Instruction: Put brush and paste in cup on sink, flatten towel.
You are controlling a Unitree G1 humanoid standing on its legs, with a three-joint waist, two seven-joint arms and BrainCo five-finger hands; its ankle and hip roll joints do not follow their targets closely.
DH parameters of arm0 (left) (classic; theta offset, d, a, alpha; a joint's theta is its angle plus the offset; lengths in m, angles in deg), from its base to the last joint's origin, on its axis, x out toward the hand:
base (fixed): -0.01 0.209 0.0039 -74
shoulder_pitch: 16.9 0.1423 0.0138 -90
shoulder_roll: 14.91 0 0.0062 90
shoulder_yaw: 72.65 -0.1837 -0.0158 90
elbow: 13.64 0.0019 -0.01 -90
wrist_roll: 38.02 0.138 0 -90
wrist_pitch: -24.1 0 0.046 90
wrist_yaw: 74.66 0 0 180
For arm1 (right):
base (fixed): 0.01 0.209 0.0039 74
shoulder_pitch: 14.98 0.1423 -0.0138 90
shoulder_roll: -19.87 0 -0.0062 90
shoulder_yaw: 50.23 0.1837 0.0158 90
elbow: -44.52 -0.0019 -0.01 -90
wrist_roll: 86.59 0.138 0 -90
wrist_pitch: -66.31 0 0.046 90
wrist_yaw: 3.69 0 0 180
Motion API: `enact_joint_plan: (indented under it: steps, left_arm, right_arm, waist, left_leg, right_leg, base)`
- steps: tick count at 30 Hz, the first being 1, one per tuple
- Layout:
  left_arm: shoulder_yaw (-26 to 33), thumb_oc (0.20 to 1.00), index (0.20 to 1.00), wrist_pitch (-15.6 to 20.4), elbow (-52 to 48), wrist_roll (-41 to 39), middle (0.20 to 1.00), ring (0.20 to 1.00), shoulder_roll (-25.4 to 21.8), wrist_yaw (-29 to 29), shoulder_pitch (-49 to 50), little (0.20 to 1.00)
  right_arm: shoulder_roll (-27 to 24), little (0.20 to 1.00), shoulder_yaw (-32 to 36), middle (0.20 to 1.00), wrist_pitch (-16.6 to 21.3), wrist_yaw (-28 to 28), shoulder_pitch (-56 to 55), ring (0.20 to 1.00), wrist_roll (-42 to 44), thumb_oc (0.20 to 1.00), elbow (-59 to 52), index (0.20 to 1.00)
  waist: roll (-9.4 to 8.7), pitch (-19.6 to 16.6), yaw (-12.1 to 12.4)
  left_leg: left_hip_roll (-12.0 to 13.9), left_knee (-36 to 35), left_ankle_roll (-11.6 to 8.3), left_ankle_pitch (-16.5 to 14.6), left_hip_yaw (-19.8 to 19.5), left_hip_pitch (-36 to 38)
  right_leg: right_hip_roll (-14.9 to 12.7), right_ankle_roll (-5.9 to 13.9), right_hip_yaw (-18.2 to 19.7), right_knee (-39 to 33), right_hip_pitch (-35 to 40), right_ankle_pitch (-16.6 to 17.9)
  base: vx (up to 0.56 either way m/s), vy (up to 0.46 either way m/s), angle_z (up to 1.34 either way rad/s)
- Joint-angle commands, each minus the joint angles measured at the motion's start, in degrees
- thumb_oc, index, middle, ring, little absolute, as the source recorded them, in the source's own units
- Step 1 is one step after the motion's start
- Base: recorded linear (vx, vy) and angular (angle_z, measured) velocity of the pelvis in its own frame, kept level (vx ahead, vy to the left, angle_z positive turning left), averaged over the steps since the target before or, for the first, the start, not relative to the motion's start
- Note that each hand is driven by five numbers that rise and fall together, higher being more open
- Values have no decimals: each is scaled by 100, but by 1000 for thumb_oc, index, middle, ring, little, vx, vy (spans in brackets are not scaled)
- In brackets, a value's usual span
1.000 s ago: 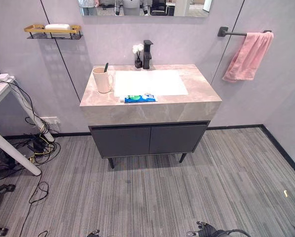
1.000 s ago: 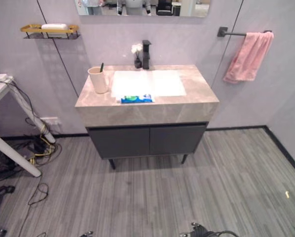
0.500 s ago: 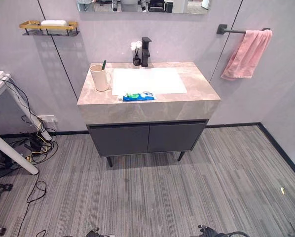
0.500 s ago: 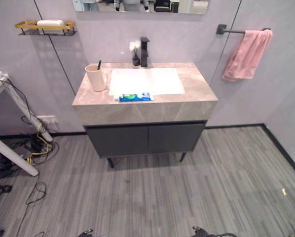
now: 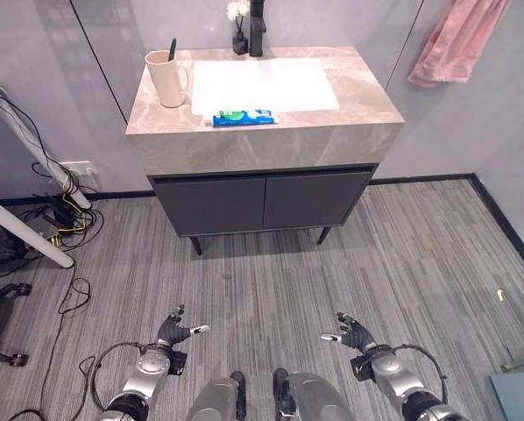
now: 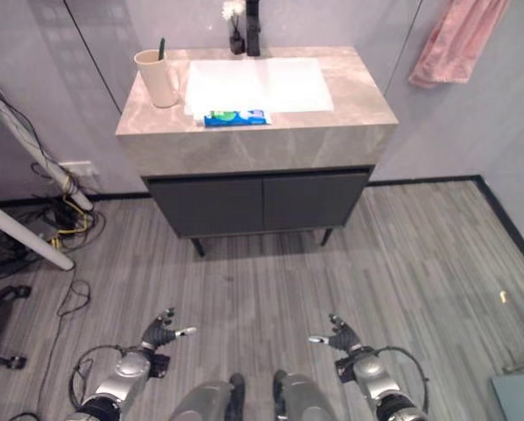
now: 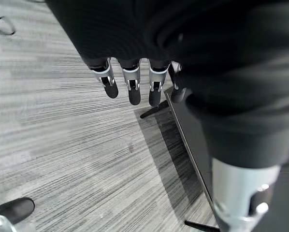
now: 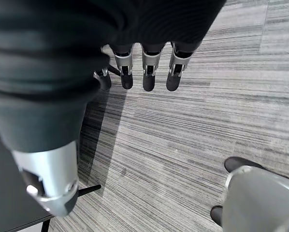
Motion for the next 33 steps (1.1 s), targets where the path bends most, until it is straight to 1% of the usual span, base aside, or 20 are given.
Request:
enact_joint_plan:
  steps: [1,3,9,10,11,12,13,15,16,18,20,22,23,24,26,27,29,31,32,33]
  left_arm:
    - [-40,1000,1000,168,152,-16,1000,1000,175,-70,236,1000]
    - [-85,1000,1000,180,76,-97,1000,1000,213,-43,266,1000]
    - [-151,1000,1000,198,102,-112,1000,1000,260,-2,330,1000]
    - [-187,1000,1000,193,59,-104,1000,1000,271,27,369,1000]
    - [-296,1000,1000,191,97,-10,1000,1000,289,4,339,1000]
    - [-297,1000,1000,191,99,-9,1000,1000,290,4,338,1000]
    - [-353,1000,1000,178,134,53,1000,1000,302,6,319,1000]
    - [-425,1000,1000,155,145,153,1000,1000,312,18,315,1000]
    - [-490,1000,1000,135,47,215,1000,1000,253,58,307,1000]
    - [-480,1000,1000,116,91,250,1000,1000,240,91,359,1000]
    - [-432,1000,1000,88,340,219,1000,1000,268,126,359,1000]
    - [-409,1000,1000,88,585,223,1000,1000,315,74,284,1000]
    - [-381,1000,1000,101,747,221,1000,1000,354,31,217,1000]
    - [-351,1000,1000,100,846,209,1000,1000,415,18,200,1000]
    - [-303,1000,1000,95,908,169,1000,1000,434,6,202,1000]
    - [-301,1000,1000,72,996,136,1000,1000,478,29,239,1000]
    - [-260,1000,1000,55,980,59,1000,1000,502,4,251,1000]
    - [-237,1000,1000,46,991,-5,1000,1000,500,9,257,1000]
    - [-237,1000,1000,45,991,-5,1000,1000,500,9,258,1000]
    - [-243,1000,1000,54,923,-108,1000,1000,491,23,209,1000]
  right_arm:
    - [-126,1000,-57,1000,174,48,-179,1000,95,1000,23,1000]
    - [-106,1000,-73,1000,168,32,-220,1000,149,1000,93,1000]
    - [-66,1000,60,1000,161,16,-284,1000,434,1000,298,1000]
    - [-59,1000,73,1000,154,36,-256,1000,450,1000,376,1000]
    - [-35,1000,87,1000,139,109,-157,1000,458,1000,453,1000]
    - [-35,1000,87,1000,139,109,-156,1000,458,1000,454,1000]
    - [-11,1000,89,1000,122,97,-121,1000,482,1000,463,1000]
    - [39,1000,50,1000,103,68,-77,1000,487,1000,493,1000]
    - [52,1000,-43,1000,95,69,-61,1000,397,1000,284,1000]
    - [44,1000,-100,1000,90,47,-84,1000,315,1000,88,1000]
    - [-23,1000,-134,1000,98,105,-121,1000,208,1000,-144,1000]
    - [-24,1000,-8,1000,139,149,-127,1000,448,1000,-209,1000]
    - [-30,1000,43,1000,149,182,-129,1000,535,1000,-224,1000]
    - [-34,1000,7,1000,131,165,-136,1000,446,1000,-222,1000]
    - [-44,1000,-33,1000,116,141,-134,1000,387,1000,-218,1000]
    - [-66,1000,-81,1000,93,114,-214,1000,322,1000,-182,1000]
    - [-132,1000,-182,1000,80,99,-246,1000,183,1000,-253,1000]
    - [-228,1000,-219,1000,83,128,-317,1000,72,1000,-329,1000]
    - [-229,1000,-220,1000,82,128,-319,1000,72,1000,-330,1000]
    - [-328,1000,-213,1000,85,111,-363,1000,9,1000,-448,1000]
  waist:
    - [-18,-381,-55]
    - [-11,-379,-68]
    - [33,-418,-63]
    - [76,-418,-44]
    - [123,-389,-30]
    - [122,-386,-27]
    - [146,-369,-15]
    - [176,-316,5]
    - [205,-179,-33]
    - [222,-143,-52]
    - [199,-160,-138]
    - [166,-175,-233]
    - [134,-191,-283]
    - [120,-207,-303]
    - [127,-223,-320]
    - [115,-377,-347]
    - [114,-550,-384]
    - [115,-633,-396]
    - [118,-634,-403]
    - [79,-636,-407]
  left_leg:
    - [74,125,-142,-270,83,209]
    - [51,-66,-166,-132,73,266]
    - [-17,-454,-135,34,96,373]
    - [-43,-712,-85,148,130,429]
    - [-88,-952,-29,234,147,497]
    - [-90,-961,-29,238,150,504]
    - [-110,-1074,11,273,159,560]
    - [-180,-1359,95,348,176,750]
    - [-196,-1467,165,419,118,862]
    - [-188,-1560,213,386,125,1008]
    - [-289,-1695,237,331,34,1136]
    - [-374,-1753,229,251,38,1243]
    - [-439,-1781,200,134,71,1357]
    - [-475,-1769,166,-18,78,1526]
    - [-450,-1791,143,-80,48,1642]
    - [-371,-1836,73,-146,-58,1831]
    - [-206,-1702,-69,-57,-201,1950]
    - [-22,-1231,-313,369,-324,1829]
    - [-19,-1224,-315,365,-331,1826]
    - [112,-449,-568,953,-332,1548]
  right_leg:
    - [-376,649,58,-180,359,327]
    - [-360,667,69,-369,428,457]
    - [-333,656,101,-910,556,642]
    - [-320,710,188,-1124,577,783]
    - [-329,784,251,-1139,546,880]
    - [-330,785,255,-1140,548,881]
    - [-343,830,278,-1051,496,922]
    - [-405,1014,352,-600,274,1299]
    - [-381,1079,397,127,24,1624]
    - [-406,1026,302,288,-165,1557]
    - [-314,984,384,-151,-304,1517]
    - [-366,977,451,-871,-403,1567]
    - [-557,1014,404,-1640,-488,1779]
    - [-685,1057,276,-2145,-475,2004]
    - [-656,1055,246,-2117,-482,2036]
    - [-536,988,371,-2093,-338,1990]
    - [-304,885,377,-1998,-193,1893]
    - [-127,717,304,-2024,66,1725]
    - [-126,715,296,-2025,69,1724]
    - [-109,592,174,-2053,258,1622]
  base:
    - [33,2,-4]
    - [-4,3,-6]
    - [6,31,-1]
    - [22,204,-5]
    - [18,169,-5]
    - [19,143,-11]
    - [29,109,-8]
    - [31,189,-19]
    - [36,195,-30]
    - [117,125,-24]
    - [202,48,1]
    - [267,9,2]
    - [462,-50,3]
    - [373,-51,7]
    - [348,-88,0]
    - [478,-162,-6]
    - [487,-215,17]
    - [371,-198,54]
    - [311,-183,50]
    - [197,-119,36]
